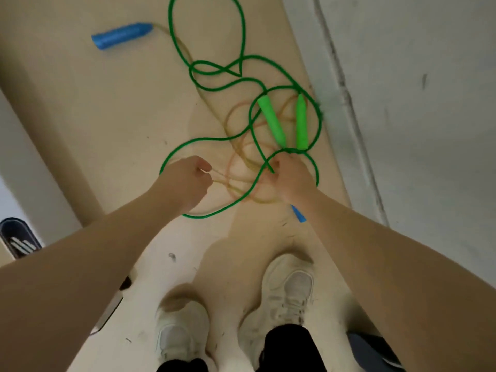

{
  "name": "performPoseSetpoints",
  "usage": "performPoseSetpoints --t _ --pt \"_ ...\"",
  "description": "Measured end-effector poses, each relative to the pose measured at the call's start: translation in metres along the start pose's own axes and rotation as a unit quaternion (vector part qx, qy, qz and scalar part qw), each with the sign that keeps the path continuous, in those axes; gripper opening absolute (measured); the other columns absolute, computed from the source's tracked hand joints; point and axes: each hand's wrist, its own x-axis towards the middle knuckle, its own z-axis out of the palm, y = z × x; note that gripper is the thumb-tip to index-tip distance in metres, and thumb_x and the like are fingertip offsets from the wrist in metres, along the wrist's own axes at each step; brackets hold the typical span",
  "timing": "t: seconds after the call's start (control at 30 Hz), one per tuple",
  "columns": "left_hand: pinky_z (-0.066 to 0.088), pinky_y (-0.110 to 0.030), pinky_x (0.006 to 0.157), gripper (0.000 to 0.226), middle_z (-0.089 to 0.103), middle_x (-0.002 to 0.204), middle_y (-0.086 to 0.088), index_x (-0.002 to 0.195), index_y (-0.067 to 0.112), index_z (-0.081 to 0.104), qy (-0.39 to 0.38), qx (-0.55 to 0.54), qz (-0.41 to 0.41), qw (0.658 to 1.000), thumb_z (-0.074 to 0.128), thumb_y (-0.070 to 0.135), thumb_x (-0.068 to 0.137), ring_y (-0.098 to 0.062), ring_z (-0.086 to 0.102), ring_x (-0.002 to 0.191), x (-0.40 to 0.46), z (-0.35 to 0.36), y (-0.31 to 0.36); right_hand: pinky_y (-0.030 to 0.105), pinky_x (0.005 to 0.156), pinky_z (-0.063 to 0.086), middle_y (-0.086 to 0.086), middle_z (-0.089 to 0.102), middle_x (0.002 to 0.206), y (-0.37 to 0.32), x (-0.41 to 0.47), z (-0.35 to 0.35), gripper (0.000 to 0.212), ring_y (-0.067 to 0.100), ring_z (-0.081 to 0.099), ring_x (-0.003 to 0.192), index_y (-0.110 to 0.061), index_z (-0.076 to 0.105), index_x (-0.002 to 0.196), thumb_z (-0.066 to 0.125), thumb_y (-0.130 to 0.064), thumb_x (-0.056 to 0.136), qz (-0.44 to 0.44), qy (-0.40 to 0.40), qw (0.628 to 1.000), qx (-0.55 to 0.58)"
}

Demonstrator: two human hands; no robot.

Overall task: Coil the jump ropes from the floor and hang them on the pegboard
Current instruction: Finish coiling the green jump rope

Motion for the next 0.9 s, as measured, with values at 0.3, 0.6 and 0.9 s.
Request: performPoseSetpoints --t 0.3,0.6,0.9 --pt "0.04 -0.019 0.064 0.04 0.057 0.1 0.001 0.122 0.022 0.047 -0.01 -0.064 0.091 0.994 0.029 0.001 0.094 -0.017 0.053 0.083 -0.053 -0.002 0.021 0.027 0.054 0.048 0.002 0.045 0.056 -0.05 -0.062 -0.056 0.027 0.014 0.042 0.047 -0.013 0.049 0.072 0.039 -0.01 0.096 0.093 -0.052 0.882 0.46" --pt "0.041 -0.029 0.087 0.051 0.06 0.065 0.017 0.065 0.031 0.068 -0.094 -0.315 0.142 0.934 0.032 0.033 0.101 -0.007 0.054 0.075 -0.226 -0.051 0.128 0.019 0.046 0.046 -0.002 0.038 0.047 -0.142 -0.222 -0.213 0.027 0.009 0.037 0.037 -0.011 0.047 0.077 0.032 -0.015 0.099 0.054 -0.18 0.638 0.747" --pt "0.052 -0.029 0.065 0.07 0.069 0.072 -0.006 0.104 0.01 0.055 -0.215 -0.508 0.161 0.818 0.014 0.065 0.091 -0.021 0.065 0.064 -0.4 -0.146 0.2 0.026 0.057 0.034 0.001 0.037 0.054 -0.185 -0.395 -0.345 0.026 0.014 0.035 0.049 -0.011 0.047 0.063 0.034 -0.014 0.086 -0.127 -0.306 0.804 0.495"
